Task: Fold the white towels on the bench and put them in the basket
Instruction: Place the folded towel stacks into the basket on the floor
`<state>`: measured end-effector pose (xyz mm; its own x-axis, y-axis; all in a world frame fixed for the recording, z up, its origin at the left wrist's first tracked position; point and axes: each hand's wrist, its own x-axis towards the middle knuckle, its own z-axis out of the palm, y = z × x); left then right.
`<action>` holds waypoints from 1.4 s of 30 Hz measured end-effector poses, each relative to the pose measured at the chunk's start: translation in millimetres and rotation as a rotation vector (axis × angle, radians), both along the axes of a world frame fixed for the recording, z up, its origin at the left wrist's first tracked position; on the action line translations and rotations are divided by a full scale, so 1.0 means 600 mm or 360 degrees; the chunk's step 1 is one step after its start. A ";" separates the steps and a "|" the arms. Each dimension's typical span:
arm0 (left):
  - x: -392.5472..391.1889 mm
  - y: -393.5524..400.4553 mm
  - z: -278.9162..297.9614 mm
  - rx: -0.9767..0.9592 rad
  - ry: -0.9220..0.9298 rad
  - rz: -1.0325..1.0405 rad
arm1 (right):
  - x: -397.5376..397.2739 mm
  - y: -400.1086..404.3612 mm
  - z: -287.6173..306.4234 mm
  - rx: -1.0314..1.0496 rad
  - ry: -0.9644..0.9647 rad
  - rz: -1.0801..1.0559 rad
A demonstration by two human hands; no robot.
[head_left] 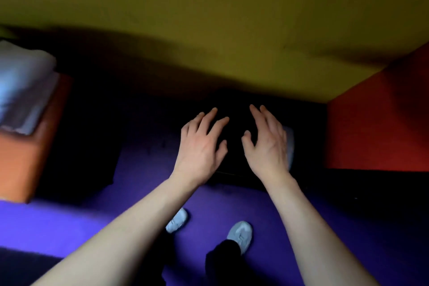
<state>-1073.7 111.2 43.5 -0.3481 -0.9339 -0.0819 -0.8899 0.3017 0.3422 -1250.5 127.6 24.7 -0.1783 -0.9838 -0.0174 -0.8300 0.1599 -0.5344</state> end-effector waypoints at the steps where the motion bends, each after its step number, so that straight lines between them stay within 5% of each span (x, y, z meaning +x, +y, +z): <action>1: 0.023 0.004 0.018 -0.0007 0.0008 0.0048 | 0.023 -0.004 0.018 -0.0002 -0.0032 0.0034; 11: 0.315 0.036 0.129 -0.0109 0.0039 0.0539 | 0.312 -0.062 0.123 -0.0084 -0.0260 0.0438; 24: 0.759 -0.074 0.102 -0.0139 -0.0037 0.0817 | 0.749 -0.153 0.077 0.0036 -0.0458 0.0616; 34: 0.976 -0.257 0.043 -0.0120 -0.0144 0.0765 | 0.940 -0.248 0.027 0.0114 -0.0547 0.0470; 42: 1.051 -0.332 -0.039 0.0336 0.0109 0.0529 | 1.011 -0.280 0.001 0.0442 -0.0938 0.0063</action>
